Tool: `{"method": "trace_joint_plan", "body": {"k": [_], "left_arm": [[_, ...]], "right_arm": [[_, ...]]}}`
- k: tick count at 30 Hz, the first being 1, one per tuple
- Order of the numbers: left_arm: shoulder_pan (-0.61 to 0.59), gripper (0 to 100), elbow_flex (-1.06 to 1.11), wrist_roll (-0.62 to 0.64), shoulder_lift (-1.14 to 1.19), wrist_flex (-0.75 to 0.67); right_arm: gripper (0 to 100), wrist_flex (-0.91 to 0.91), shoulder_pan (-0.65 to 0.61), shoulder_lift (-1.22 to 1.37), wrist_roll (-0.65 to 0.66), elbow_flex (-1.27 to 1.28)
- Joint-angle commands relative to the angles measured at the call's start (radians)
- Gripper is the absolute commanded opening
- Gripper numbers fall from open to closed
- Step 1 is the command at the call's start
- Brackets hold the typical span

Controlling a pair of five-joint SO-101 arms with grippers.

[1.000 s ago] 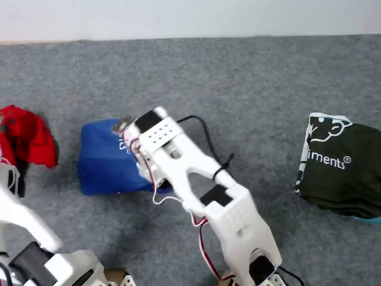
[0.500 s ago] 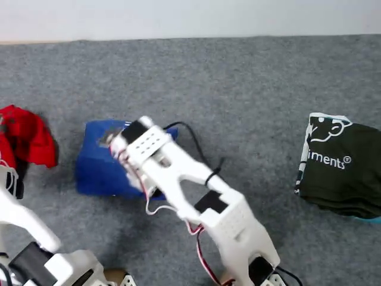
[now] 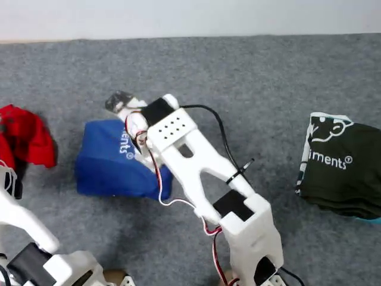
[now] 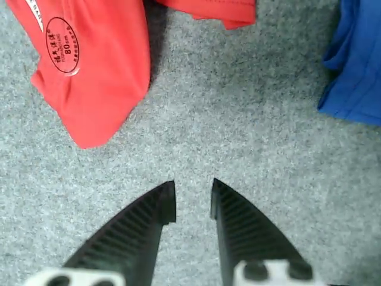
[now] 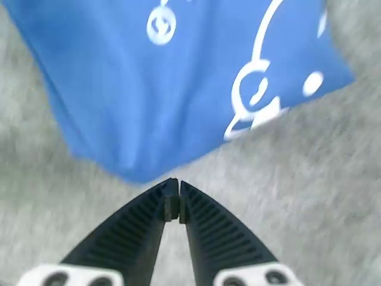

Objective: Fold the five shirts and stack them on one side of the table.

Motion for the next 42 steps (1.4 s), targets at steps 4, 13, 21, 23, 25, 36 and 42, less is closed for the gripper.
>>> {"method": "trace_joint_plan", "body": {"k": [4,13,21,23,25,36,42], "left_arm": [[-0.003,11,-0.033,-0.011,-0.044,-0.009],[-0.012,11,-0.036,-0.011,-0.044,0.018],[0.0,11,-0.038,-0.011,-0.044,0.014],[0.015,11,-0.038,-0.011,-0.046,0.018],[0.015,11,-0.038,-0.009,-0.063,0.014],[-0.04,11,0.022,-0.005,-0.292,0.011],[-0.04,11,0.099,-0.006,-0.301,0.011]], "right_arm": [[0.9,-0.34,0.117,0.145,0.084,-0.011],[0.9,-0.447,0.208,0.286,0.089,-0.074],[0.9,-0.236,0.16,0.294,0.087,-0.396],[0.9,-0.18,0.136,0.292,0.086,-0.448],[0.9,-0.119,0.114,0.292,0.083,-0.497],[3.8,0.176,0.064,0.318,-0.118,-0.509],[29.8,0.162,0.002,0.354,-0.516,-0.505]]}}
